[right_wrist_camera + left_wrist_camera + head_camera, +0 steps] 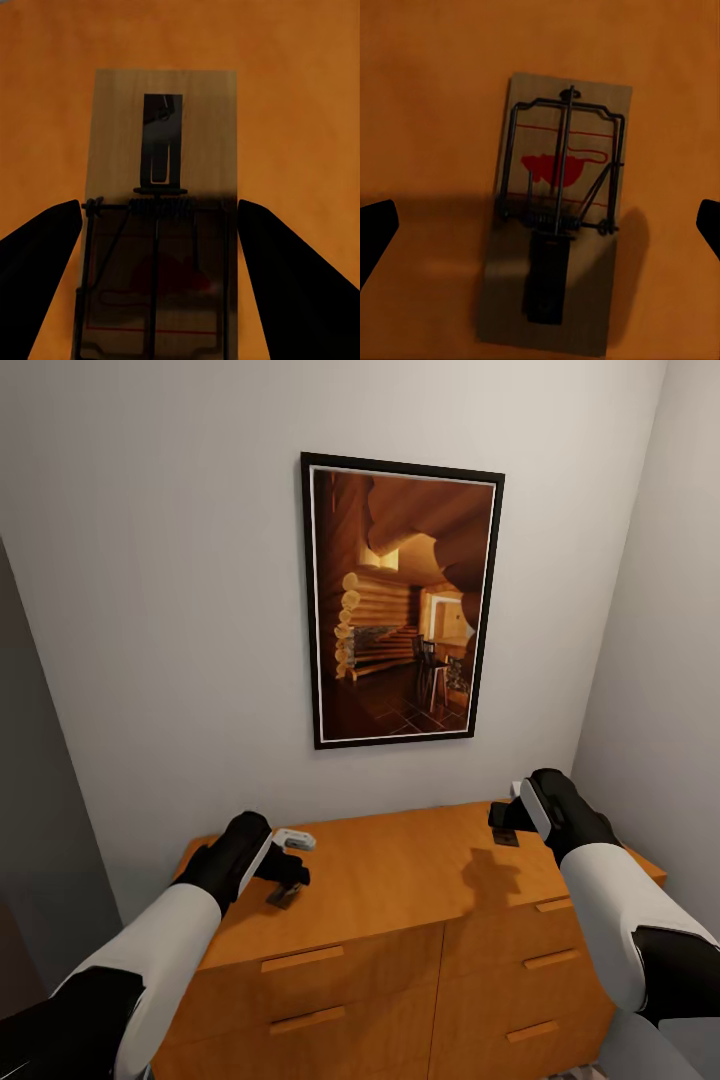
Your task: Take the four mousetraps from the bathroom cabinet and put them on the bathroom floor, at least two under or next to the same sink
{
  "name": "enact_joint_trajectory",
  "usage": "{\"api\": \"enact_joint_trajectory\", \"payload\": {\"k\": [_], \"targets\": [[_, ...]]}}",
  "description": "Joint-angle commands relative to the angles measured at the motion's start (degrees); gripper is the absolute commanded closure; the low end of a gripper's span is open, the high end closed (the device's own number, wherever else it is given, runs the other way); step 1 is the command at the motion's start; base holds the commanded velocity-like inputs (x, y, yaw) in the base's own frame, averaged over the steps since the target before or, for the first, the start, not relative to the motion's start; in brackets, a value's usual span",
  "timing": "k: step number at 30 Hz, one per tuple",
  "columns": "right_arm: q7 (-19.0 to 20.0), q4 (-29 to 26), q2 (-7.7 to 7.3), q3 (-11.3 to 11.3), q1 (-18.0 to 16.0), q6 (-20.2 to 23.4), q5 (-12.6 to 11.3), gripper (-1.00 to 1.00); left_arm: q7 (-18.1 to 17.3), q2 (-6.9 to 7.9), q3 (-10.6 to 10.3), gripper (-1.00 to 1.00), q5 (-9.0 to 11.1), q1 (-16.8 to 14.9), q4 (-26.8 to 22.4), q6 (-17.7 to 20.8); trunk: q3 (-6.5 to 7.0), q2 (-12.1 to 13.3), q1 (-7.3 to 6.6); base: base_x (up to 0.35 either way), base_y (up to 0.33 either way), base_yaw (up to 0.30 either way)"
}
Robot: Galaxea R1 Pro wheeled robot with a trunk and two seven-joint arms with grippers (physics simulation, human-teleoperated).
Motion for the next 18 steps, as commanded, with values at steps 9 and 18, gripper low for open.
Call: {"api": "enact_joint_trajectory", "payload": {"k": [9, 18], "targets": [[-0.33, -0.05, 0.02, -0.1, -0.03, 0.21, -0.26, 1.0, -0.5, -0.06, -0.19, -1.0, -0.65, -0.04, 1.16, -0.66, -0.08, -0.05, 0.0, 0.0, 0.0, 0.0], [-0.33, -0.05, 0.07, -0.07, -0.06, 0.21, -0.26, 1.0, -0.5, -0.16, -0.24, -1.0, -2.59, -0.04, 1.78, -0.78, -0.08, -0.05, 0.0, 0.0, 0.0, 0.0]]}}
